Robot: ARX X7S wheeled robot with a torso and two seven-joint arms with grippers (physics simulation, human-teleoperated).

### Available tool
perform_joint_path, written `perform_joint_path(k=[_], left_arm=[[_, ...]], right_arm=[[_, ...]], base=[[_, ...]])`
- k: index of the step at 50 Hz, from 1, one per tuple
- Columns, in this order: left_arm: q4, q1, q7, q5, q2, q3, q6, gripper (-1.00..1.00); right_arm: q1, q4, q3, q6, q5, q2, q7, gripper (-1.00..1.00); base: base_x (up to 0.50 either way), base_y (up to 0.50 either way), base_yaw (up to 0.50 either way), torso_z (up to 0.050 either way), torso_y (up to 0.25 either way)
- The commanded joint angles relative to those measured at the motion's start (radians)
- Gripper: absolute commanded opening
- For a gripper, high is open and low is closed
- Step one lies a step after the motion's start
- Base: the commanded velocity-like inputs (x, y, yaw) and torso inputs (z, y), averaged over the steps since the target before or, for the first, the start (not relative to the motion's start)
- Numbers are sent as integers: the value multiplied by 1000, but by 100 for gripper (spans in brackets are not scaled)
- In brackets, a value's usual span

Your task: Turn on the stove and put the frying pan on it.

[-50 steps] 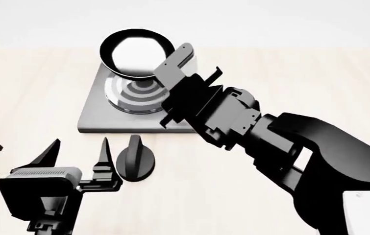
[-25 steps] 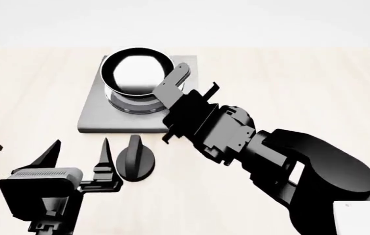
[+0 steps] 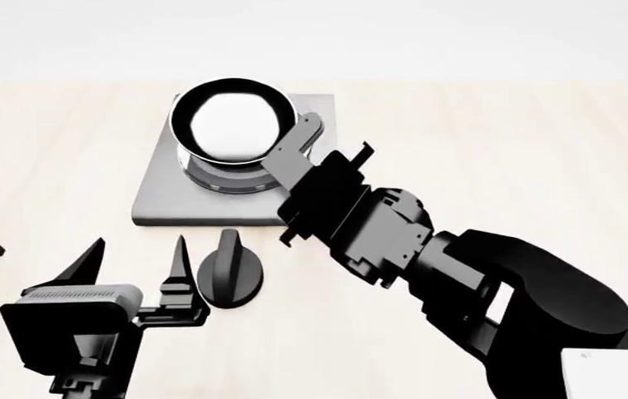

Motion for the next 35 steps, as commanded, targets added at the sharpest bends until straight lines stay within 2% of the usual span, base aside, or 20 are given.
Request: perform_joint_path(k=[1, 12, 23, 35], left_arm=[[3, -3, -5, -5, -4, 2, -5, 100], [3, -6, -8, -9, -8, 2, -6, 100], [0, -4, -13, -6, -9, 5, 0, 100], [4, -1, -18, -7, -12, 7, 1, 100]], right_arm=[[-11, 17, -5, 14, -33, 0, -16, 100], [-3, 11, 1, 11, -13, 0, -20, 100], [35, 56, 44, -23, 225, 0, -169, 100], [47, 13, 49, -21, 302, 14, -213, 100]], base=[[0, 0, 0, 0, 0], [0, 0, 0, 0, 0], [0, 0, 0, 0, 0], [0, 0, 0, 0, 0]])
